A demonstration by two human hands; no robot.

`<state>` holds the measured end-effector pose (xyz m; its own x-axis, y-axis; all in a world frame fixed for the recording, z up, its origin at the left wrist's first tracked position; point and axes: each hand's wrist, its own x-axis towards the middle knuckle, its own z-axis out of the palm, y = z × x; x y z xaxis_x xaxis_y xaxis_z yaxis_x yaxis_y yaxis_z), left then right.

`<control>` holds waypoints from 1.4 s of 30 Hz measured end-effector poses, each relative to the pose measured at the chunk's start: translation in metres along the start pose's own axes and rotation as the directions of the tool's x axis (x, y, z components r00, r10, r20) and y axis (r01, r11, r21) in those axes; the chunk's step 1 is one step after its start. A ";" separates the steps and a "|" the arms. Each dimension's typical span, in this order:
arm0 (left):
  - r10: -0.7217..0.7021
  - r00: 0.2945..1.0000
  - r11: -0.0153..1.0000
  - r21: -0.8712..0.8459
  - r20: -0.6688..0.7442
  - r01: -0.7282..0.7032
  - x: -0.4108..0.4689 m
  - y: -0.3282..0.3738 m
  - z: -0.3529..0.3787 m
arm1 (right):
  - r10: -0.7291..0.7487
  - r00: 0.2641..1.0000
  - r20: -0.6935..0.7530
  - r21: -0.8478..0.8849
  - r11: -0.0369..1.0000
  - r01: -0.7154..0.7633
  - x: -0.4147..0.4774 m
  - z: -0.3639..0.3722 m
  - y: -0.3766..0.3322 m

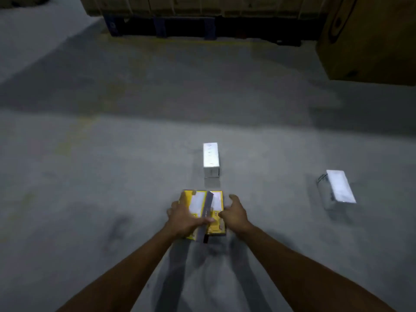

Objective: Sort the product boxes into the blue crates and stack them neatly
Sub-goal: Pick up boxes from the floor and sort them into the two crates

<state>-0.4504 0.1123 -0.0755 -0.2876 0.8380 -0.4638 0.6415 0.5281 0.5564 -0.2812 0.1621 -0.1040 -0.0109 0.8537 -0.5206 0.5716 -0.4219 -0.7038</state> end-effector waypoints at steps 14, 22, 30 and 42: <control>-0.073 0.994 0.921 0.377 -0.077 0.097 -0.001 0.017 0.028 | -0.559 0.817 0.139 -0.778 0.449 0.439 0.062 -0.004 -0.086; -0.086 0.994 0.923 0.371 -0.074 0.108 0.000 0.017 0.028 | -0.332 0.939 0.093 -0.656 0.689 0.309 0.082 0.006 -0.088; -0.084 0.995 0.933 0.345 -0.062 0.100 -0.001 0.015 0.026 | -0.344 0.905 -0.249 -0.458 0.865 0.203 0.051 -0.016 -0.064; -0.088 0.991 0.892 -0.450 -0.098 0.035 0.022 -0.037 0.004 | 0.291 0.957 0.002 0.737 0.646 -0.198 -0.008 -0.034 0.021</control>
<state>-0.4772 0.1106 -0.1094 -0.4116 0.7976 -0.4410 0.2420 0.5622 0.7908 -0.2411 0.1567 -0.0986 0.1543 0.6932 -0.7040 -0.2328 -0.6670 -0.7077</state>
